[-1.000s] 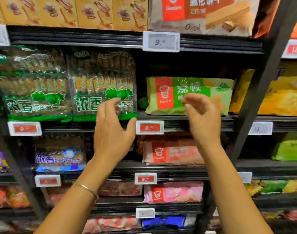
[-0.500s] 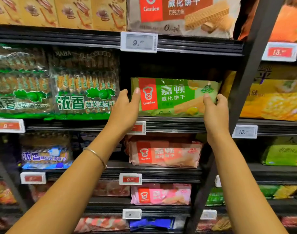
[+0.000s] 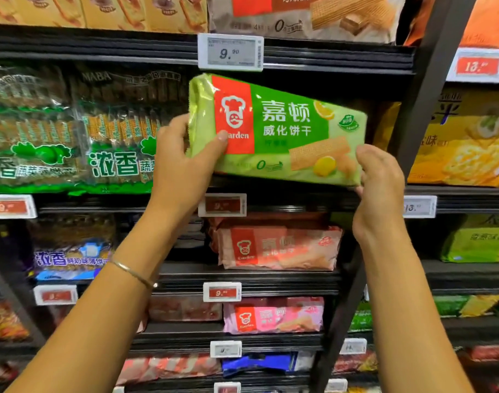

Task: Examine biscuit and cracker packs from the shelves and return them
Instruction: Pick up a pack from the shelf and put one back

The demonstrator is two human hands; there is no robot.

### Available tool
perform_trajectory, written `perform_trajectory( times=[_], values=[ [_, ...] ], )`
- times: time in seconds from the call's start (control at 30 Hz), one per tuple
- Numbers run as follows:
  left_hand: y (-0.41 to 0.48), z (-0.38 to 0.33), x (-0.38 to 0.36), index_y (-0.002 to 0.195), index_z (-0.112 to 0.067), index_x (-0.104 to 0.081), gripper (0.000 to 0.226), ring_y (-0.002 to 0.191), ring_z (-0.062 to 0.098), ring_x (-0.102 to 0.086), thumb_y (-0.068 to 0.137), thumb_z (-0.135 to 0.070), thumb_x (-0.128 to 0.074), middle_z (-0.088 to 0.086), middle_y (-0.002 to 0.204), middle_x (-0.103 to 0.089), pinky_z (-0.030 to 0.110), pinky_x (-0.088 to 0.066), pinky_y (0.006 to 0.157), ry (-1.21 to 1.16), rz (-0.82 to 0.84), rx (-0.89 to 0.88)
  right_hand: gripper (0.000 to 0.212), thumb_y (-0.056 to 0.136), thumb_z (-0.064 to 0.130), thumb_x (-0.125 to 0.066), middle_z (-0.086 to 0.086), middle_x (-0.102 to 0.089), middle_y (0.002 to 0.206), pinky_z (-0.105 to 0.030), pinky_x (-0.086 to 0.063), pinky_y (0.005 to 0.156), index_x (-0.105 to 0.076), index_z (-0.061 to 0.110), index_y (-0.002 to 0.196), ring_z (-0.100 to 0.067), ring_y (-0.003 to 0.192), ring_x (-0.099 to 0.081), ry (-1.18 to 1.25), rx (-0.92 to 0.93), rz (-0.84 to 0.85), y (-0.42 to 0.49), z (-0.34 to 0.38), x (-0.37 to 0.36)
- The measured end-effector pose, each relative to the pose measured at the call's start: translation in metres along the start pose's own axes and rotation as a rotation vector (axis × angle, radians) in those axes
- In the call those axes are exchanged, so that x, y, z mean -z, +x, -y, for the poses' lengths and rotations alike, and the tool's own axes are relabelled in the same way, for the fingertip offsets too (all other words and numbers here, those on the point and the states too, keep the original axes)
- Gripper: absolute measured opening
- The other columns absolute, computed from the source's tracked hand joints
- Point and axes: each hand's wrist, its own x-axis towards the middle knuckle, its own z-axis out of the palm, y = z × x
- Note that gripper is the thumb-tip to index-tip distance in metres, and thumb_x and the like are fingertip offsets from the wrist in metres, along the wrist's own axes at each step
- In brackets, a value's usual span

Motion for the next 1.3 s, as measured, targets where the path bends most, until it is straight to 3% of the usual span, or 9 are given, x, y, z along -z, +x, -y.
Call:
perform_trajectory(
  times=[0.1, 0.27, 0.37, 0.43, 0.63, 0.77, 0.9, 1.07, 1.3],
  values=[
    [-0.027, 0.005, 0.016, 0.122, -0.017, -0.057, 0.038, 0.103, 0.010, -0.073, 0.089, -0.031, -0.066, -0.001, 0.116, -0.074, 0.027, -0.059, 0.079, -0.272, 0.026, 0.163, 0.034, 0.082, 0.039, -0.069, 0.001, -0.072, 0.125, -0.013, -0.051, 0.069, -0.071, 0.029, 0.115, -0.009, 0.109, -0.070, 0.100, 0.002, 0.025, -0.027, -0.003, 0.011],
    [-0.102, 0.039, 0.046, 0.123, -0.018, -0.067, 0.045, 0.101, 0.020, -0.076, 0.087, -0.045, -0.073, 0.004, 0.116, -0.078, 0.040, -0.063, 0.077, -0.373, 0.066, 0.440, 0.032, 0.087, 0.019, -0.065, -0.008, -0.066, 0.116, -0.024, -0.053, 0.075, -0.066, 0.017, 0.119, -0.017, 0.099, -0.066, 0.253, -0.100, 0.194, -0.079, -0.031, 0.037],
    [-0.162, 0.059, 0.060, 0.120, -0.018, -0.072, 0.034, 0.100, 0.019, -0.077, 0.091, -0.034, -0.070, 0.008, 0.117, -0.078, 0.031, -0.062, 0.079, -0.443, 0.009, 0.549, 0.033, 0.096, 0.018, -0.055, -0.012, -0.060, 0.126, -0.033, -0.052, 0.085, -0.056, 0.017, 0.129, -0.020, 0.103, -0.064, 0.397, -0.261, 0.309, -0.115, -0.059, 0.057],
    [-0.203, 0.070, 0.068, 0.126, -0.016, -0.069, 0.043, 0.105, 0.023, -0.075, 0.087, -0.034, -0.074, 0.011, 0.123, -0.076, 0.032, -0.062, 0.083, -0.448, -0.016, 0.615, 0.036, 0.098, 0.023, -0.054, -0.009, -0.066, 0.124, -0.033, -0.054, 0.088, -0.054, 0.017, 0.133, -0.020, 0.105, -0.066, 0.431, -0.412, 0.318, -0.140, -0.082, 0.069],
    [-0.290, 0.067, 0.096, 0.133, -0.022, -0.064, 0.049, 0.101, 0.023, -0.077, 0.084, -0.022, -0.072, 0.011, 0.124, -0.076, 0.030, -0.063, 0.070, -0.379, -0.014, 0.820, 0.037, 0.105, 0.037, -0.045, -0.003, -0.079, 0.115, -0.033, -0.064, 0.074, -0.069, 0.016, 0.125, -0.018, 0.103, -0.076, 0.256, -0.814, 0.316, -0.206, -0.129, 0.094],
    [-0.325, 0.063, 0.113, 0.130, -0.024, -0.065, 0.050, 0.098, 0.024, -0.077, 0.080, -0.018, -0.071, 0.011, 0.123, -0.076, 0.034, -0.064, 0.068, -0.334, -0.030, 0.955, 0.033, 0.106, 0.035, -0.048, -0.004, -0.077, 0.119, -0.032, -0.063, 0.079, -0.068, 0.017, 0.125, -0.019, 0.106, -0.075, 0.188, -0.811, 0.354, -0.235, -0.150, 0.105],
    [-0.345, 0.060, 0.124, 0.133, -0.019, -0.064, 0.053, 0.100, 0.023, -0.077, 0.080, -0.018, -0.070, 0.010, 0.123, -0.076, 0.032, -0.062, 0.072, -0.320, -0.037, 1.017, 0.039, 0.099, 0.047, -0.049, -0.006, -0.076, 0.121, -0.045, -0.059, 0.086, -0.068, 0.023, 0.123, -0.025, 0.109, -0.073, 0.052, -0.777, 0.443, -0.257, -0.155, 0.110],
    [-0.365, 0.048, 0.143, 0.119, -0.030, -0.076, 0.038, 0.107, 0.017, -0.076, 0.089, -0.050, -0.066, 0.002, 0.122, -0.077, 0.030, -0.063, 0.075, -0.374, -0.102, 1.041, 0.041, 0.100, 0.051, -0.048, -0.004, -0.075, 0.125, -0.046, -0.059, 0.094, -0.069, 0.027, 0.127, -0.026, 0.117, -0.071, 0.014, -0.728, 0.467, -0.282, -0.142, 0.107],
    [-0.396, 0.026, 0.187, 0.126, -0.031, -0.071, 0.045, 0.109, 0.019, -0.076, 0.096, -0.058, -0.053, 0.002, 0.121, -0.078, 0.029, -0.062, 0.073, -0.256, -0.220, 0.998, 0.032, 0.104, 0.047, -0.047, -0.002, -0.077, 0.119, -0.053, -0.055, 0.102, -0.075, 0.033, 0.110, -0.023, 0.112, -0.073, -0.085, -0.671, 0.496, -0.340, -0.108, 0.086]
  ],
)
